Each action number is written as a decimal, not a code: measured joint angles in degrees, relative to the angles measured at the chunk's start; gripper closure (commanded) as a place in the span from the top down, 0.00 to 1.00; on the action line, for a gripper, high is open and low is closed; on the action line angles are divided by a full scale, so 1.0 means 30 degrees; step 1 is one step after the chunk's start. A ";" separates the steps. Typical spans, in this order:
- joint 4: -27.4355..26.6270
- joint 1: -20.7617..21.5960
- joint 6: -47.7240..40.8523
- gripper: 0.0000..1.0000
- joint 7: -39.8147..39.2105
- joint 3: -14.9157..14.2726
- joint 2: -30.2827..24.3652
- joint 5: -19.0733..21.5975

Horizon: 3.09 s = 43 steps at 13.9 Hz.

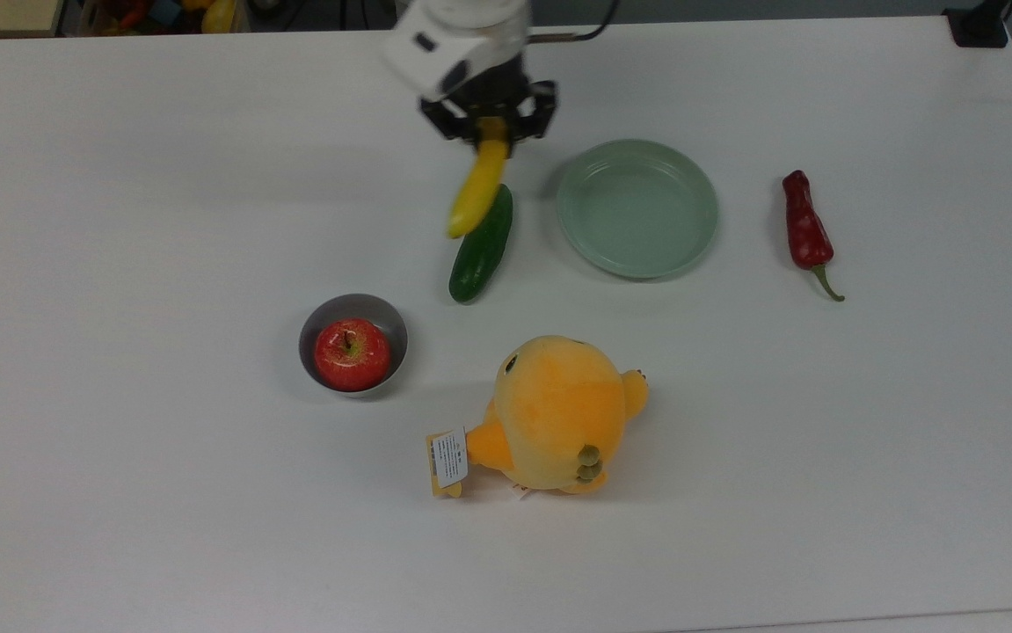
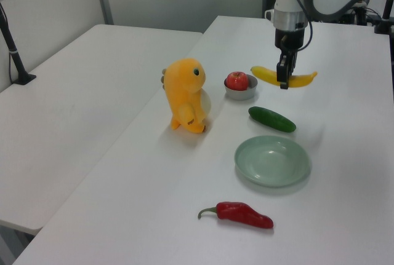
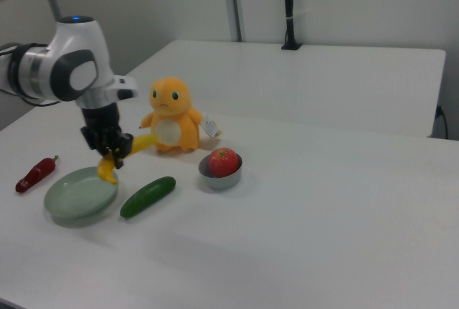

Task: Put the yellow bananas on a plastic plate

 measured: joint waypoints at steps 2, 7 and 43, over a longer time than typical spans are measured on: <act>-0.0037 0.1696 0.0000 0.04 0.1122 0.0046 0.0111 0.0053; 0.0686 0.3252 0.0151 0.10 0.1673 0.0111 0.1240 0.0062; 0.3561 -0.0901 -0.4986 1.00 -0.2520 -0.2671 -0.2903 -0.1952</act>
